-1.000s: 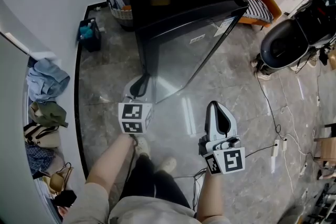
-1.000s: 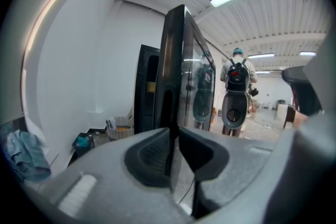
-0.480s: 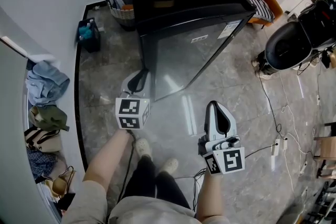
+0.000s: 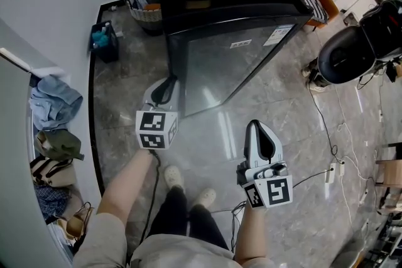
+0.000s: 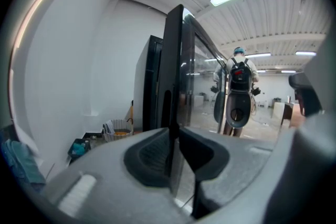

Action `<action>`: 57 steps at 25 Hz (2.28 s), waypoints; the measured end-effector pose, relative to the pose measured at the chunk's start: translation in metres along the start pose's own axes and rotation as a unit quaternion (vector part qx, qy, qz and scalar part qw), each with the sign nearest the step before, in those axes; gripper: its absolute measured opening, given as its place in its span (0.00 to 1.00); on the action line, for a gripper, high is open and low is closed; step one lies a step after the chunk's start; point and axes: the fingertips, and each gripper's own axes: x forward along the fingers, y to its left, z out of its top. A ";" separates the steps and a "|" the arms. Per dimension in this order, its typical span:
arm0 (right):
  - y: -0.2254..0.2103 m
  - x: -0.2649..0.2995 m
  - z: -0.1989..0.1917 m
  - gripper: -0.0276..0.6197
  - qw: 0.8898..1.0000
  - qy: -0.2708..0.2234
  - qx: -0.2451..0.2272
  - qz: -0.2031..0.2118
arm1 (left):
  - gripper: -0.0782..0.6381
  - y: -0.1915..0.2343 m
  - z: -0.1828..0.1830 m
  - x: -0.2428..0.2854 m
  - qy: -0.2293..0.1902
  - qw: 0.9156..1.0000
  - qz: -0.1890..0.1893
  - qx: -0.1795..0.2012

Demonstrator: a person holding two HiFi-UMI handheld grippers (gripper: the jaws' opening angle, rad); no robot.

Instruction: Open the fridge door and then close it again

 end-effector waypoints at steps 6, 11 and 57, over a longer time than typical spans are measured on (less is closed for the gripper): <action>0.002 0.009 -0.001 0.03 1.000 0.000 0.001 -0.006 | 0.19 0.012 0.003 0.011 0.002 1.000 -0.006 0.003; 0.004 0.017 -0.003 0.02 1.000 0.002 0.001 -0.010 | 0.19 0.023 0.006 0.022 0.004 1.000 -0.008 0.006; 0.006 0.047 -0.003 0.03 1.000 0.010 -0.004 -0.008 | 0.11 0.050 0.026 0.041 -0.025 0.997 0.008 0.066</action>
